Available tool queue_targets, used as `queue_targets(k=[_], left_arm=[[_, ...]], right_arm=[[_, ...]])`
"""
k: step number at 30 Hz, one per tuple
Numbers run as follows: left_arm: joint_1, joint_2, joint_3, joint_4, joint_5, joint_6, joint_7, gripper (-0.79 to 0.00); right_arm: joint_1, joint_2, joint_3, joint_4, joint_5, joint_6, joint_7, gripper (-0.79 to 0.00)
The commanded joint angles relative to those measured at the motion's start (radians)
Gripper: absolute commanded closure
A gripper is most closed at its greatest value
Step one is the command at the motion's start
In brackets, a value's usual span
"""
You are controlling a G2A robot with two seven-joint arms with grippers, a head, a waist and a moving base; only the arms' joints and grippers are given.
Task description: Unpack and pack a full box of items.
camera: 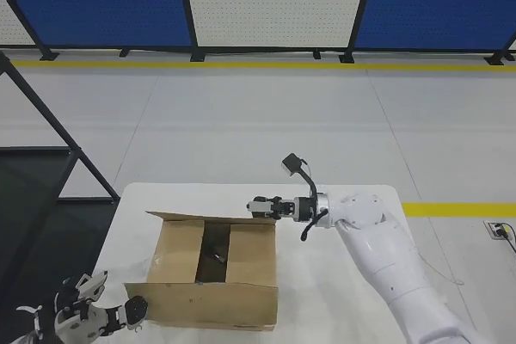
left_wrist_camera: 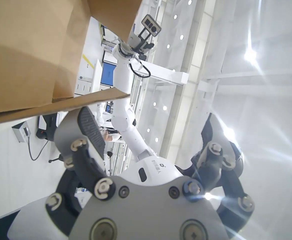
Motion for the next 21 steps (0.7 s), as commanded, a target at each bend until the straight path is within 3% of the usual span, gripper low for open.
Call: queue_targets(k=[1, 10, 14, 21], left_arm=[[-0.002, -0.002, 0.006, -0.003, 0.011, -0.006, 0.017, -0.785], [-0.011, -0.007, 0.02, -0.006, 0.03, -0.014, 0.064, -0.785], [-0.02, -0.01, 0.03, -0.004, 0.028, 0.001, 0.096, -0.785], [-0.028, -0.012, 0.036, -0.005, 0.024, 0.013, 0.13, -0.785]], right_arm=[[-0.018, 0.013, -0.004, -0.048, 0.008, 0.021, 0.021, -0.785], [-0.107, 0.066, -0.012, -0.236, 0.022, 0.087, 0.087, -0.785], [-0.106, 0.073, -0.021, -0.218, -0.045, 0.225, 0.036, -0.785], [-0.123, 0.073, -0.028, -0.215, 0.003, 0.344, 0.018, -0.785]])
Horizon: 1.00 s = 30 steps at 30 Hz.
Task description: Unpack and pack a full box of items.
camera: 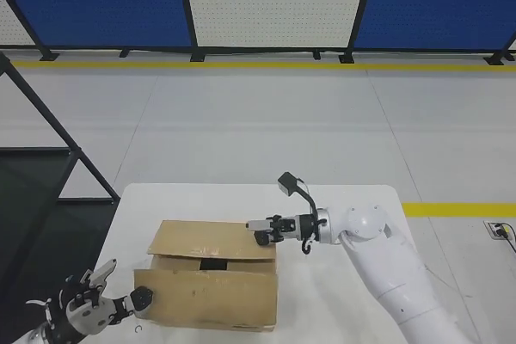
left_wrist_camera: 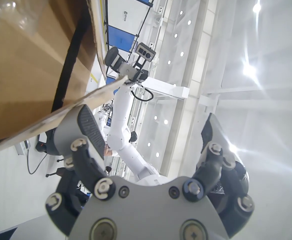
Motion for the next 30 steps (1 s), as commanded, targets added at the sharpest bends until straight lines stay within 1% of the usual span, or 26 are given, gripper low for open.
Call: queue_targets(k=[1, 6, 10, 16, 19, 22, 26, 30], left_arm=[[0.0, 0.0, 0.0, 0.0, 0.0, 0.0, -0.001, -0.785], [0.0, 0.0, 0.0, 0.0, 0.0, 0.0, -0.001, -0.785], [0.001, -0.001, 0.002, -0.001, 0.003, 0.002, 0.011, -0.785], [-0.02, -0.007, 0.032, -0.026, 0.019, 0.051, 0.163, -0.785], [-0.031, -0.01, 0.048, -0.036, 0.017, 0.073, 0.216, -0.785], [-0.036, -0.013, 0.062, -0.046, 0.019, 0.081, 0.263, -0.785], [-0.039, -0.018, 0.077, -0.057, 0.023, 0.085, 0.306, -0.785], [-0.043, -0.022, 0.088, -0.063, 0.026, 0.089, 0.343, -0.785]], right_arm=[[-0.003, 0.0, 0.0, 0.002, 0.013, 0.045, -0.008, -0.785], [-0.01, 0.004, -0.003, -0.004, 0.026, 0.088, 0.01, -0.785], [-0.016, 0.007, -0.003, -0.011, 0.033, 0.096, 0.017, -0.785], [-0.027, 0.013, -0.002, -0.032, 0.037, 0.108, 0.023, -0.785], [-0.035, 0.016, -0.001, -0.042, 0.035, 0.117, 0.015, -0.785], [-0.047, 0.019, 0.001, -0.051, 0.044, 0.126, 0.015, -0.785], [-0.069, 0.021, 0.009, -0.071, 0.108, 0.123, 0.057, -0.785], [-0.08, 0.025, 0.013, -0.086, 0.124, 0.124, 0.072, -0.785]])
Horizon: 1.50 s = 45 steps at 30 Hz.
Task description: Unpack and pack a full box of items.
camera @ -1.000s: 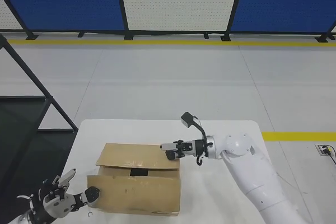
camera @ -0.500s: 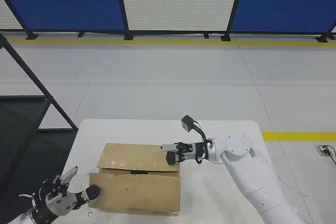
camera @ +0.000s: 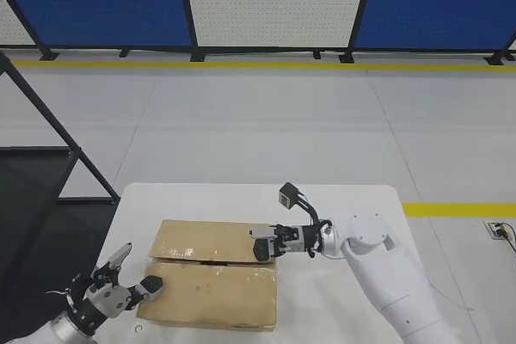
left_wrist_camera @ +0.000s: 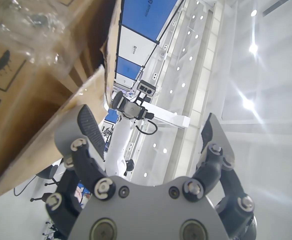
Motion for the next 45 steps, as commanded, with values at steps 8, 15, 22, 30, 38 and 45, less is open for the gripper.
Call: queue_targets(k=[8, 15, 22, 30, 38, 45], left_arm=[[-0.004, -0.007, 0.005, -0.01, -0.006, -0.004, 0.025, -0.785], [-0.003, -0.013, -0.002, -0.012, -0.022, -0.011, 0.039, -0.785], [-0.007, -0.018, -0.007, -0.01, -0.037, -0.01, 0.04, -0.785], [0.005, -0.03, -0.093, 0.028, -0.227, -0.051, 0.037, -0.785], [0.073, -0.043, -0.243, 0.114, -0.375, -0.102, 0.029, -0.785], [0.112, -0.046, -0.279, 0.145, -0.355, -0.098, 0.005, -0.785]], right_arm=[[-0.015, 0.007, -0.019, -0.018, -0.018, 0.053, 0.008, -0.785], [-0.024, 0.007, -0.032, -0.013, -0.005, 0.047, 0.002, -0.785], [-0.028, 0.006, -0.048, -0.012, -0.008, 0.055, -0.013, -0.785], [-0.021, 0.007, -0.065, -0.002, -0.025, 0.063, -0.02, -0.785], [-0.012, 0.008, -0.075, 0.012, -0.032, 0.064, -0.025, -0.785], [0.008, 0.007, -0.089, 0.01, -0.054, 0.063, -0.032, -0.785]])
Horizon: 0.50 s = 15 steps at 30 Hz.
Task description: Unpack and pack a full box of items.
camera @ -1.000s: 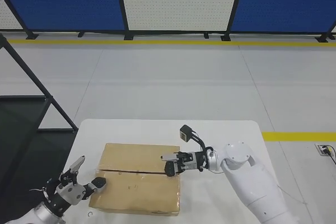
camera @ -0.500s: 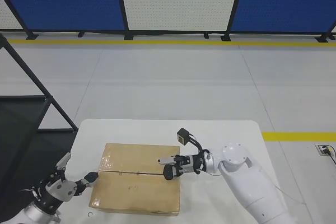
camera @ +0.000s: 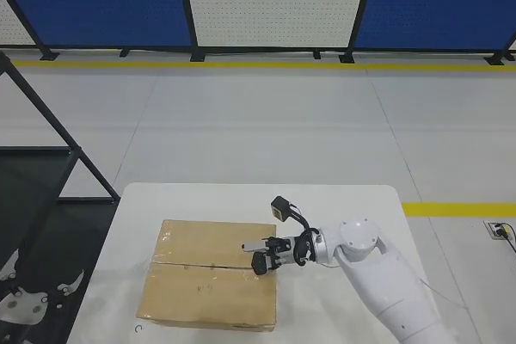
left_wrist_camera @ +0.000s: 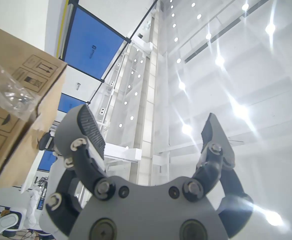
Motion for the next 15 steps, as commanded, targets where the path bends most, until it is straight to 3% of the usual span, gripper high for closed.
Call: queue_targets(k=[1, 15], left_arm=[[-0.001, 0.0, 0.001, -0.001, -0.001, 0.0, 0.001, -0.785], [0.003, 0.0, 0.008, -0.002, 0.018, 0.0, 0.006, -0.785]], right_arm=[[0.005, 0.0, -0.003, -0.003, -0.01, -0.001, -0.005, -0.785], [0.005, 0.0, -0.003, -0.003, -0.01, -0.001, -0.005, -0.785]])
